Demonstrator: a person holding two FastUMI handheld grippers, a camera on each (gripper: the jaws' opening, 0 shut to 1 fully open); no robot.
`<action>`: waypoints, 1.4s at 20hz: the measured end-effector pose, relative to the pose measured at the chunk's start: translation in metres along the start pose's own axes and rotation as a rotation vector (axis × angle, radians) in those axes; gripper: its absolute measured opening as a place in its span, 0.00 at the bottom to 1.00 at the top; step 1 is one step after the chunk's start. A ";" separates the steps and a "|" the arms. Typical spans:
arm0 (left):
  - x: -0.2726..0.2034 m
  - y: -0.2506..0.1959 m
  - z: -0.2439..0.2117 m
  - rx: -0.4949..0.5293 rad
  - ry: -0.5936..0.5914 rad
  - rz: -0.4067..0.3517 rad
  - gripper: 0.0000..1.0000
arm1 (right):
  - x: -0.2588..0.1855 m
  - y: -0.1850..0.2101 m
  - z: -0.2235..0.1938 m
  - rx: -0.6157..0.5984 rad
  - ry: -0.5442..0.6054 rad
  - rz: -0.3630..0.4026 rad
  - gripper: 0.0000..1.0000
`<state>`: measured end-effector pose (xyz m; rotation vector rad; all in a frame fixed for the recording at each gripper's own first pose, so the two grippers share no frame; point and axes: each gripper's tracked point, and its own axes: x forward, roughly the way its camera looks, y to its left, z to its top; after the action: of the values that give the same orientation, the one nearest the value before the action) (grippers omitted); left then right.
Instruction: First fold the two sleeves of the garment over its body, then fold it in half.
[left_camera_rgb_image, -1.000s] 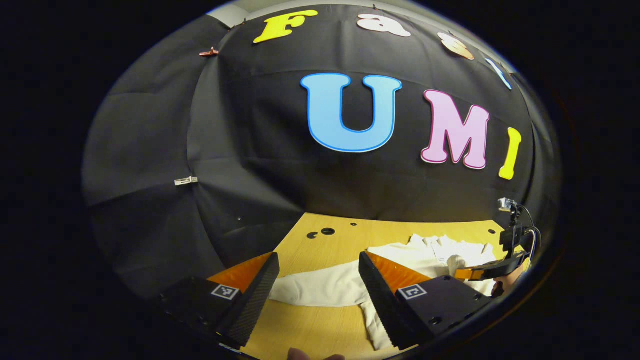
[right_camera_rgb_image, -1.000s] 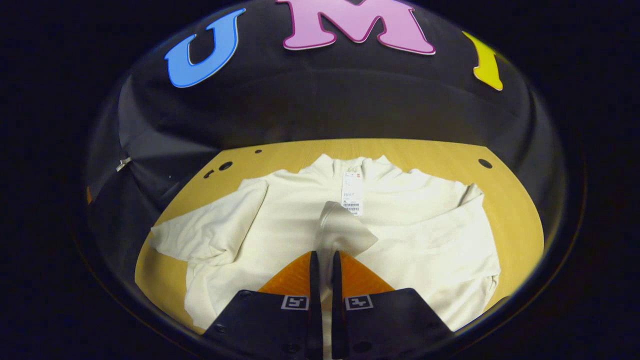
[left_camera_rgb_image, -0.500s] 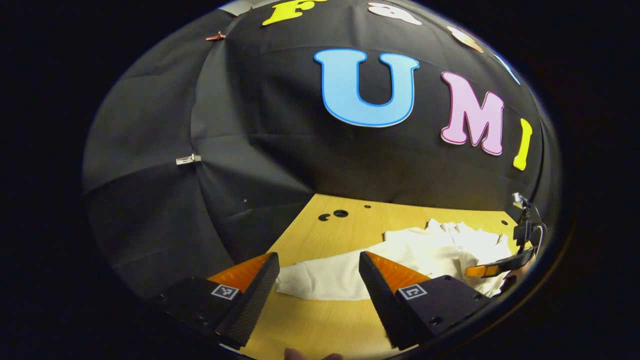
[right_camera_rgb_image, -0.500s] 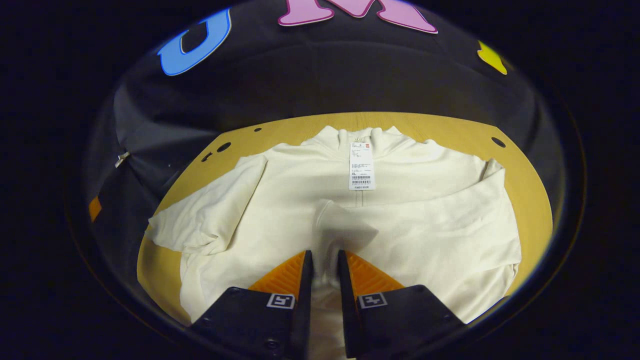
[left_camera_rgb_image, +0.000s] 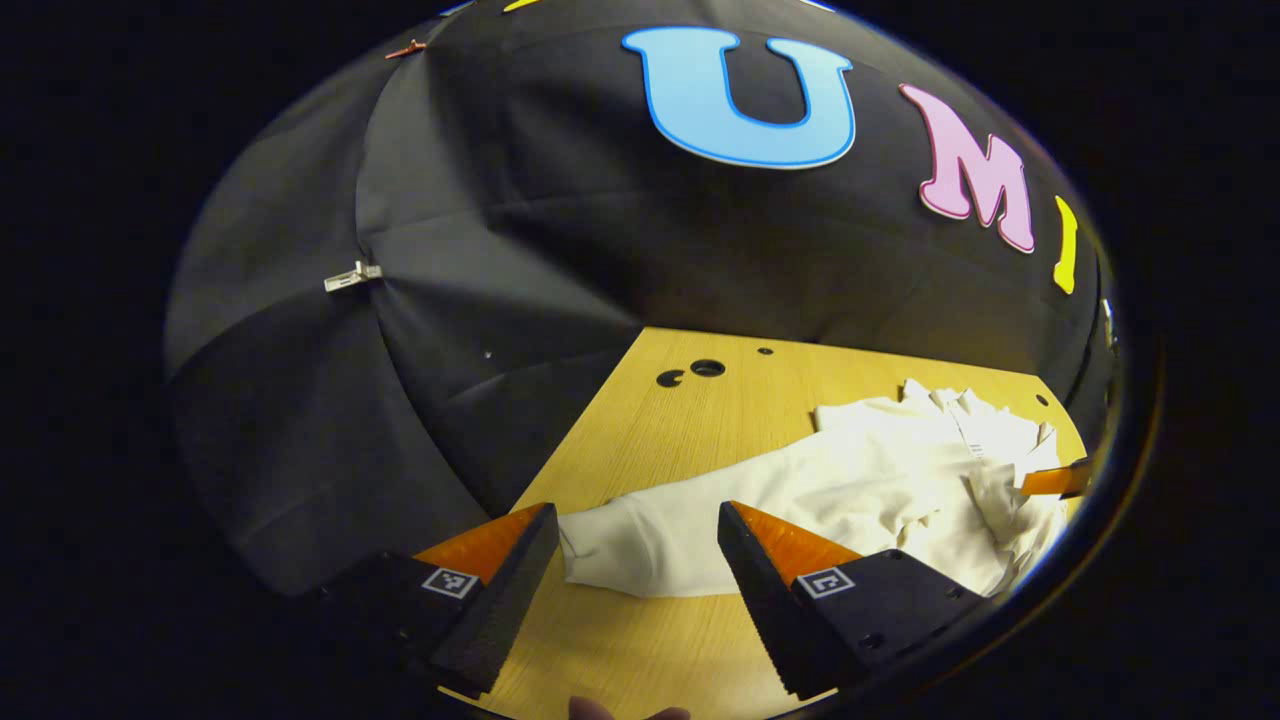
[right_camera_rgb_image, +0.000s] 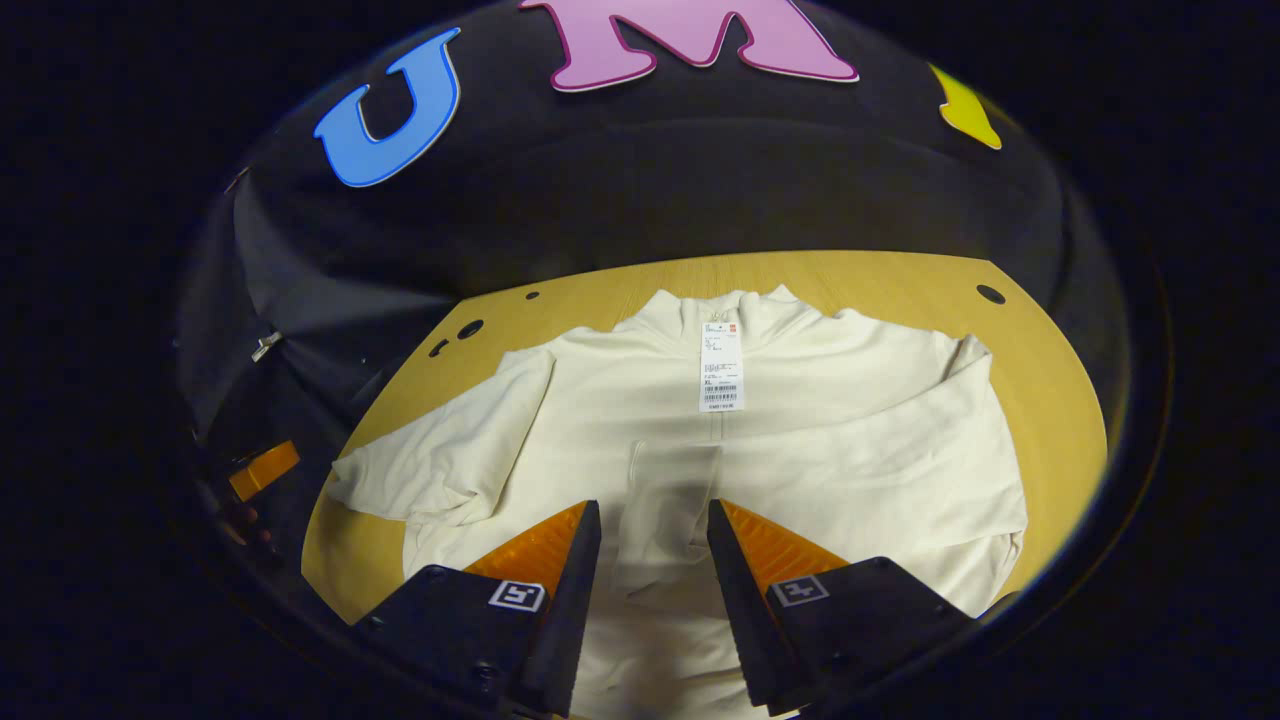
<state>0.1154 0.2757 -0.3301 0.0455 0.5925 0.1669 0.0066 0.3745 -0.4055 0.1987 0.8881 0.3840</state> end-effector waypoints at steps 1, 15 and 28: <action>0.007 0.001 -0.004 0.007 0.024 0.007 1.00 | -0.009 -0.002 0.005 -0.001 -0.019 -0.002 0.68; 0.065 0.025 -0.067 0.008 0.254 0.102 0.98 | -0.109 -0.033 0.022 -0.003 -0.118 -0.028 0.74; 0.070 0.010 -0.075 -0.049 0.305 0.003 0.27 | -0.132 -0.049 0.013 0.038 -0.122 -0.041 0.74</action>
<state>0.1292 0.2975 -0.4304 -0.0276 0.8918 0.1924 -0.0463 0.2763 -0.3186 0.2362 0.7782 0.3137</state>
